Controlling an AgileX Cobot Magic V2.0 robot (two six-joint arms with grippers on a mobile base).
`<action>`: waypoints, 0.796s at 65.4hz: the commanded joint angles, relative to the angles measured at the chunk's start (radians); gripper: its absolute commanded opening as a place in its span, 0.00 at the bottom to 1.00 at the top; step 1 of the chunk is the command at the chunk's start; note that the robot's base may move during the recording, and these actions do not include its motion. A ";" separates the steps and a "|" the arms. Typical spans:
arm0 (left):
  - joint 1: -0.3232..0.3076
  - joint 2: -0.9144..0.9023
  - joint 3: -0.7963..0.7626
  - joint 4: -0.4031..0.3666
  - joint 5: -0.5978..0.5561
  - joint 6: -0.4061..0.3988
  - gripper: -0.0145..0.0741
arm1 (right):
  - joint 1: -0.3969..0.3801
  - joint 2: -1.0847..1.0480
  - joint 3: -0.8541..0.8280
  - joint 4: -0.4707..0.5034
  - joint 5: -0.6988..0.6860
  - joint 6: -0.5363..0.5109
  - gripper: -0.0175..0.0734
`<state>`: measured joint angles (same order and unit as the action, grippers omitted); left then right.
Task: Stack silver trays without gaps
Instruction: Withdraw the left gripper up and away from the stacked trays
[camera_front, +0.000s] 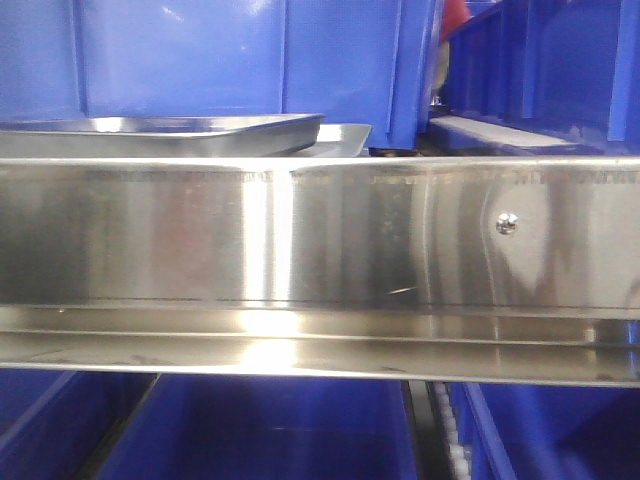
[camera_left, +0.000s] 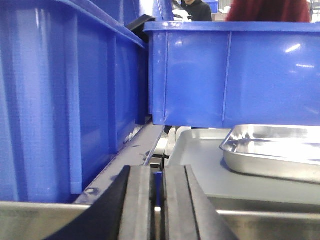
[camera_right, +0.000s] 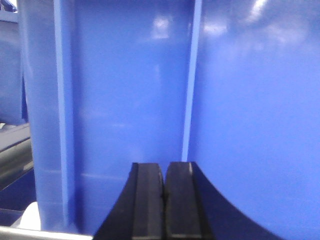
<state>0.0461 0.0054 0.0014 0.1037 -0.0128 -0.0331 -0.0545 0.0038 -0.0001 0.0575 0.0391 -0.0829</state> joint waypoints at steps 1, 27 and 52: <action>0.002 -0.005 -0.001 -0.012 -0.030 0.005 0.19 | -0.005 -0.004 0.000 0.002 -0.017 -0.006 0.12; -0.034 -0.005 -0.001 -0.012 -0.030 0.005 0.19 | -0.005 -0.004 0.000 0.002 -0.017 -0.006 0.12; -0.029 -0.005 -0.001 -0.012 -0.030 0.005 0.19 | -0.005 -0.004 0.000 0.002 -0.017 -0.006 0.12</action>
<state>0.0181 0.0054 0.0014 0.0990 -0.0267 -0.0292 -0.0545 0.0038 -0.0001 0.0575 0.0391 -0.0829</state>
